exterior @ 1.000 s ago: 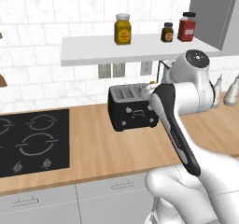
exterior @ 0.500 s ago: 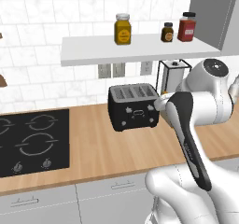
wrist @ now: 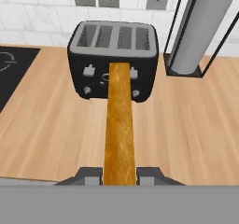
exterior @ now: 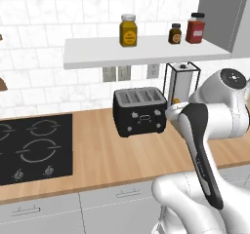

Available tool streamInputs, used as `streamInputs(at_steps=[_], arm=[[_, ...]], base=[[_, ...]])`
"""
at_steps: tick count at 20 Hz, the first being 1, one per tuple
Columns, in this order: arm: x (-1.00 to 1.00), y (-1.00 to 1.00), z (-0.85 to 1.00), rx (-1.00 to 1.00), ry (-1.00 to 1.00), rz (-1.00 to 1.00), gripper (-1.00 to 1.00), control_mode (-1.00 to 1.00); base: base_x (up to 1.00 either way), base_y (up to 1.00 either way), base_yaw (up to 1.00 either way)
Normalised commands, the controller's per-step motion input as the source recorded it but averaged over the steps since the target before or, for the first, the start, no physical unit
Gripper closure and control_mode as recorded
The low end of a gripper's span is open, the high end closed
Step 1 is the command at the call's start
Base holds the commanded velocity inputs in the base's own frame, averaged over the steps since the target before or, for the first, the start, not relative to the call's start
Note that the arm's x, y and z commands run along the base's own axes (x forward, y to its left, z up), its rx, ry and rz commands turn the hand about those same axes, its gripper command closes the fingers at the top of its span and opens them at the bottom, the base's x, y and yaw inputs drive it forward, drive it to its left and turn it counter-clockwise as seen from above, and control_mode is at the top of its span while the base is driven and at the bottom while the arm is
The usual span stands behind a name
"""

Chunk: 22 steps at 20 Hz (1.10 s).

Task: Start the toaster. Once the lever pops up, take the bread to the plate on the dining counter.

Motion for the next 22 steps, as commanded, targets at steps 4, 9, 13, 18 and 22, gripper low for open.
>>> streamInputs(at_steps=[4,9,13,18,22], arm=[[-0.08,0.00,0.00,0.00,0.00,0.00,1.00,1.00],[0.00,0.00,0.00,0.00,0.00,0.00,1.00,1.00],[0.00,0.00,0.00,0.00,0.00,0.00,1.00,1.00],[0.00,0.00,0.00,0.00,0.00,0.00,1.00,1.00],[0.00,0.00,0.00,0.00,0.00,0.00,1.00,1.00]], base=[[-0.19,0.00,0.00],[-0.71,0.30,0.00],[-0.65,0.41,0.05],[-0.30,0.58,0.22],[-0.04,0.52,0.93]])
